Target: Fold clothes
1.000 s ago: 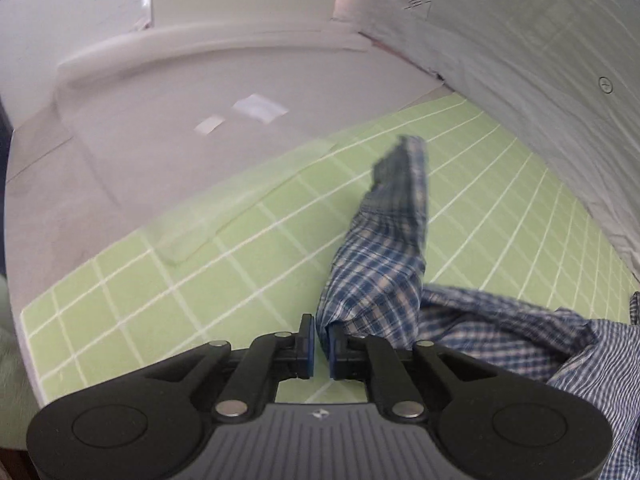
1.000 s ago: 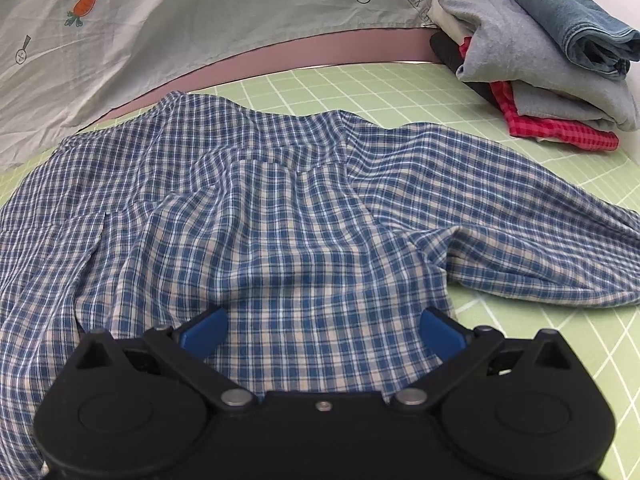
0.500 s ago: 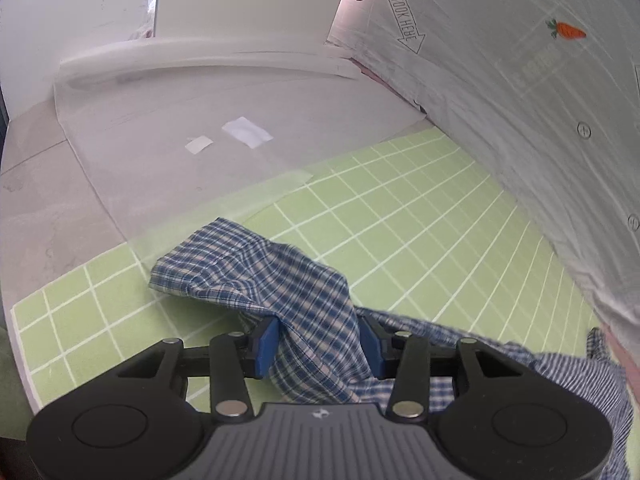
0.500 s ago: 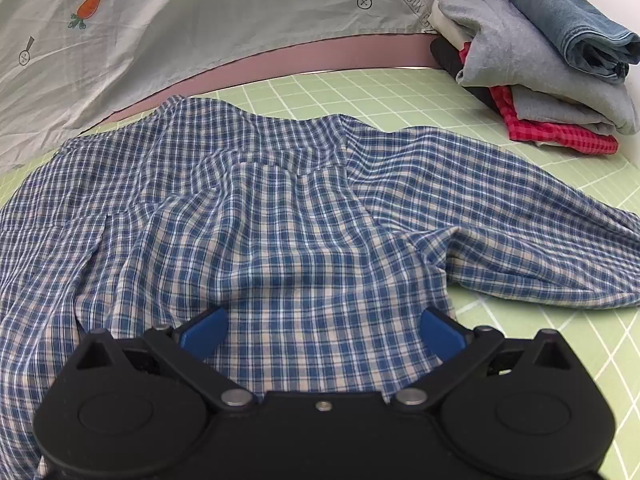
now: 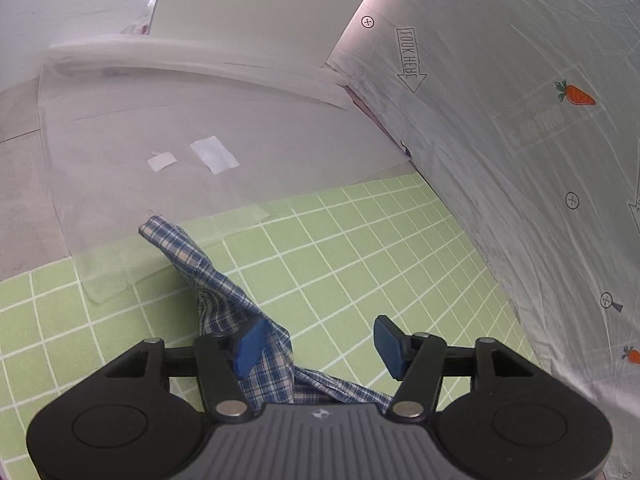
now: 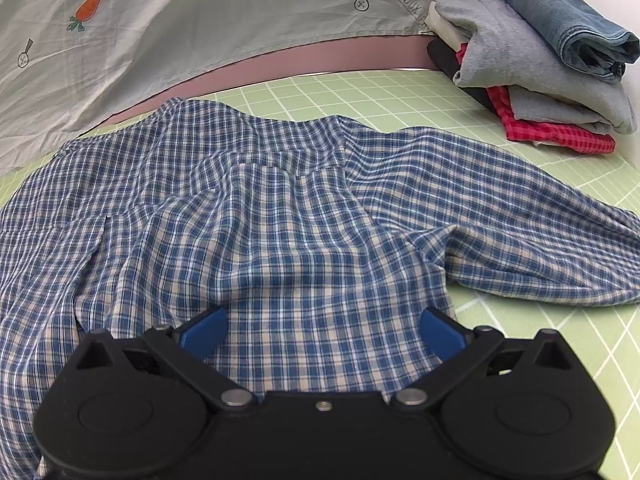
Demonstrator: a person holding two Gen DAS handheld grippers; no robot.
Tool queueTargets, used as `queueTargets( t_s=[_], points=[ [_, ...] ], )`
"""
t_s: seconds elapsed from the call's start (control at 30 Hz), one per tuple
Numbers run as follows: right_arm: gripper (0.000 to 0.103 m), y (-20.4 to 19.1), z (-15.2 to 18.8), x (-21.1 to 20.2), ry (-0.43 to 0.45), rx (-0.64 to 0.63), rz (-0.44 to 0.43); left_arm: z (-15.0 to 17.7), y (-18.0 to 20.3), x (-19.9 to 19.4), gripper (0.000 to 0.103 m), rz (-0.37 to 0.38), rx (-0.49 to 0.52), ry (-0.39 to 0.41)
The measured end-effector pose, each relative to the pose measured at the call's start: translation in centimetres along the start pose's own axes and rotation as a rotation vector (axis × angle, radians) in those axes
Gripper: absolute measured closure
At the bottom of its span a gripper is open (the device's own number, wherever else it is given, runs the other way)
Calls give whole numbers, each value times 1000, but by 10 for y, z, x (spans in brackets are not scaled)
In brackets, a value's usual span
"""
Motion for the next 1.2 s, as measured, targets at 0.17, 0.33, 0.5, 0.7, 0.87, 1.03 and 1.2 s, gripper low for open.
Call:
queueTargets(
  t_s=[0.17, 0.33, 0.5, 0.7, 0.87, 1.03, 1.2],
  points=[
    [0, 0, 1, 0, 6, 3, 4, -3, -2, -7, 34, 33, -81, -7],
    [0, -1, 2, -1, 13, 5, 9, -3, 7, -14, 33, 79, -91, -16],
    [0, -1, 3, -2, 28, 8, 16, 7, 13, -5, 27, 67, -49, -38],
    [0, 0, 3, -2, 38, 11, 22, 34, -5, 36, 27, -43, -33, -157],
    [0, 0, 3, -1, 43, 9, 22, 36, -15, 64, 32, -71, -148, -231],
    [0, 0, 3, -1, 51, 10, 25, 33, -7, 79, 45, -113, -123, -246],
    [0, 0, 3, -1, 57, 11, 27, 28, -1, 87, 74, -160, -109, -249]
  ],
)
Point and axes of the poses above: each gripper's, at about its wrist camera, not at the fingertips, and x roughly the way its jaws point, y to its right, z to its underside, the point moved 6 cm from there along x, roughly the way its jaws point, and after that the axes turned 15 degrees about -x, right-handed, at the moved point
